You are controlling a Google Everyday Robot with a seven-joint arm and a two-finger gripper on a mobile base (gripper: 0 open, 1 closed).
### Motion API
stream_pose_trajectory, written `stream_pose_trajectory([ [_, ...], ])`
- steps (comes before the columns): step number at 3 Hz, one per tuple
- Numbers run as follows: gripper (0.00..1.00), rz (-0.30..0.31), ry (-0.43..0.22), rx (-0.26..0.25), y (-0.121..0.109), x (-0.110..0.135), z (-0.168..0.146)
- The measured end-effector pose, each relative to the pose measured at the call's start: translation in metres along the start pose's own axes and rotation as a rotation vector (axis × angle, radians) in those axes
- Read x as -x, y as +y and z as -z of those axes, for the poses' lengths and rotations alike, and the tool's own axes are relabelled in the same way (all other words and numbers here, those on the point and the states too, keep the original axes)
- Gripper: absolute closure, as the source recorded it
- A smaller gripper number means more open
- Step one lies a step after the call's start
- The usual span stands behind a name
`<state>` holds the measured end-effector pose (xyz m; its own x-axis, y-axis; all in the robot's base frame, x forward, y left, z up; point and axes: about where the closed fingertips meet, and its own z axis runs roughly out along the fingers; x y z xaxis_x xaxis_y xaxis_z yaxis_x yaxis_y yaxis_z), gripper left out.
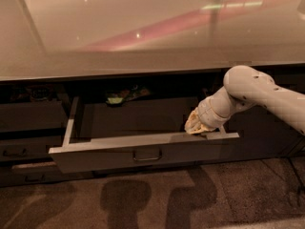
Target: Open top drawer
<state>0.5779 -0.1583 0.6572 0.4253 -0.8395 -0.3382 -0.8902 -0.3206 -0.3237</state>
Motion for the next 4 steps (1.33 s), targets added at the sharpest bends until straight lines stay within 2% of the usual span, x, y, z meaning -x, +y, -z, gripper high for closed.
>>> stream_pose_trajectory([
  [1,1.00,0.000,0.030,0.070,0.006,-0.006,-0.021],
  [2,1.00,0.001,0.031,0.071,0.006,-0.006,-0.022],
  [4,0.59,-0.021,0.094,0.075,0.024,0.000,-0.014],
])
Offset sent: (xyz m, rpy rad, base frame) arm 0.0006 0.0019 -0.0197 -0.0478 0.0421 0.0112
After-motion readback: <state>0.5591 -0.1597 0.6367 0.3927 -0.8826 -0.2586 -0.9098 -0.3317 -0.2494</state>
